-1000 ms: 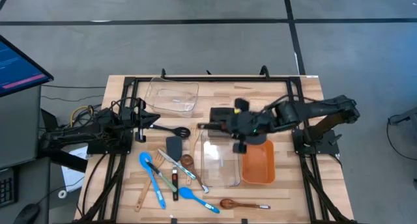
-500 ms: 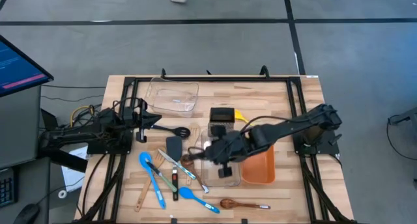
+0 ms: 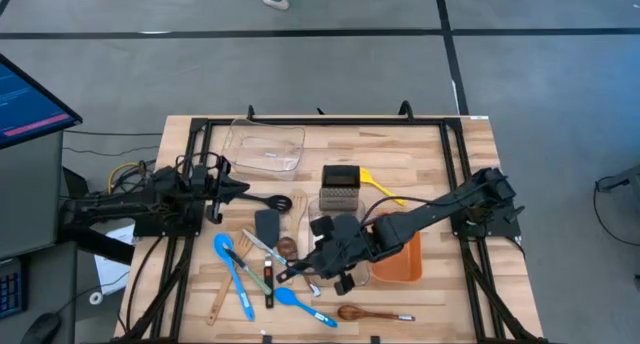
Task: Pick & Place Kitchen Items
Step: Put the top black spatula into the bottom transparent bin
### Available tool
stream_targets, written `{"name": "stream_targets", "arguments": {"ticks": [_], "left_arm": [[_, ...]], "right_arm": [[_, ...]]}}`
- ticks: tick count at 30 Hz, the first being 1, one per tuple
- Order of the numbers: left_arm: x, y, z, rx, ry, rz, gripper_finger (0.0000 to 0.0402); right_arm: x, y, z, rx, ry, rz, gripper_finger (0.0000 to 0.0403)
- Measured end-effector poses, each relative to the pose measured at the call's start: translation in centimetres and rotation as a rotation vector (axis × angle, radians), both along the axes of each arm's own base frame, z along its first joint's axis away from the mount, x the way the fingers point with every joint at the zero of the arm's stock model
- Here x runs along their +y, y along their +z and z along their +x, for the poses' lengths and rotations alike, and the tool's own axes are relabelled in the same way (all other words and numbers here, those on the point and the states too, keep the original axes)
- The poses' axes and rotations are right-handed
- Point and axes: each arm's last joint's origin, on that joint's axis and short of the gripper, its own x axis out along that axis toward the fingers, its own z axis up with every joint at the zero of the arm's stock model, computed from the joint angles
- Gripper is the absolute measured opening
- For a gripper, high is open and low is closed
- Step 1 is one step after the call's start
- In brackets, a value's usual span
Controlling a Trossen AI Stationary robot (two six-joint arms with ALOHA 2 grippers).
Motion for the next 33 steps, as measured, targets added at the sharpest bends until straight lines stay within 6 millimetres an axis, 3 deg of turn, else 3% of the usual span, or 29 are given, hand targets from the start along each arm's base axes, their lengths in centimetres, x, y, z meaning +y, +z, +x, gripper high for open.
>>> {"name": "stream_targets", "arguments": {"ticks": [7,16,26,33], "left_arm": [[-0.1,-0.3,0.3,0.027,-0.015,0.007,0.0008],[-0.1,-0.2,0.3,0.021,-0.003,0.060,0.0008],[-0.1,-0.2,0.4,0.026,-0.005,0.052,0.0008],[-0.1,-0.5,0.6,0.054,-0.006,0.048,0.0008]], "right_arm": [[-0.8,-2.0,0.5,-0.053,0.052,-0.022,0.0090],[-2.8,-1.9,1.5,-0.080,0.147,0.001,0.0090],[-5.8,-7.1,0.7,-0.066,0.119,0.033,0.0090],[-6.4,-8.8,0.0,-0.015,0.141,0.058,0.0090]]}}
